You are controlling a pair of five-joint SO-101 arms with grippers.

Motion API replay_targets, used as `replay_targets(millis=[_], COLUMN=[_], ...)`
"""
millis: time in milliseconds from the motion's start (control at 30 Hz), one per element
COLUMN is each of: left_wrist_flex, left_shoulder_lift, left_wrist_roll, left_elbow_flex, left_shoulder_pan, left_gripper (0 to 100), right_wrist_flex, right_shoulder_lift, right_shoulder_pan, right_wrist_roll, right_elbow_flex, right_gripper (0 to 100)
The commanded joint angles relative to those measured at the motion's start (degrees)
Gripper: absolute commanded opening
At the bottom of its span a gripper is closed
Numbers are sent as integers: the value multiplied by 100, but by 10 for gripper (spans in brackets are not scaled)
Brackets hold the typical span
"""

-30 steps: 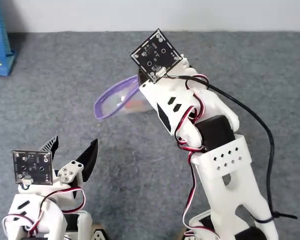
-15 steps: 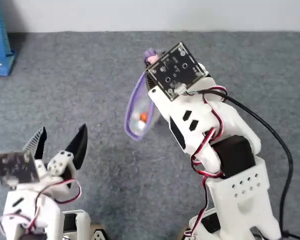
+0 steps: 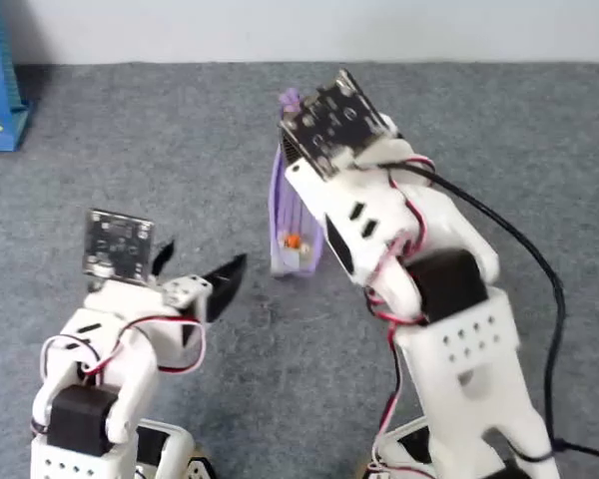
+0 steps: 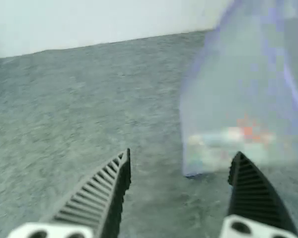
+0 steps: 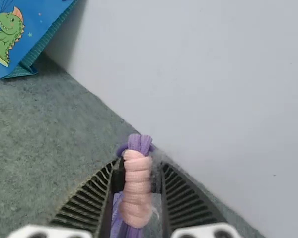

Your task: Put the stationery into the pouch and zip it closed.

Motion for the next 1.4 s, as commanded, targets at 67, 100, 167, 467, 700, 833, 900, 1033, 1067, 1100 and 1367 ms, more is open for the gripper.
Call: replay_targets(millis=[67,100,167,467,700,833,900,1033,1067,1100,1367], left_wrist_flex=[-422,-484,-571,-589,-580,-571,-501,-281,-229,-149,633], left_shoulder_lift=[123,167,264,316,308,299,299,220,132,0,-1688], left_wrist_roll=[141,185,211,598,615,615,615,589,571,554,-501], left_elbow_flex=[-330,-330,-330,-330,-215,-136,-163,-224,-215,-215,-198], left_shoulder_pan=[440,440,448,457,624,624,615,316,211,123,44], left_gripper=[306,306,306,306,306,306,306,306,306,306,333], right_wrist_flex=[-4,110,321,1182,1895,1982,2158,2457,2519,2589,2642], right_shoulder_lift=[207,207,189,31,-664,-778,-769,-840,-848,-848,-822], right_shoulder_pan=[-426,-505,-699,-1095,-1473,-1226,-1121,-1095,-1095,-1095,-1112], right_wrist_roll=[-44,-44,-44,-88,-527,-545,-563,-985,-1055,-1081,-914], right_elbow_flex=[-738,-765,-774,-774,-765,-738,-712,-352,-281,-229,-114], right_gripper=[7,7,7,8,8,8,8,8,8,8,8])
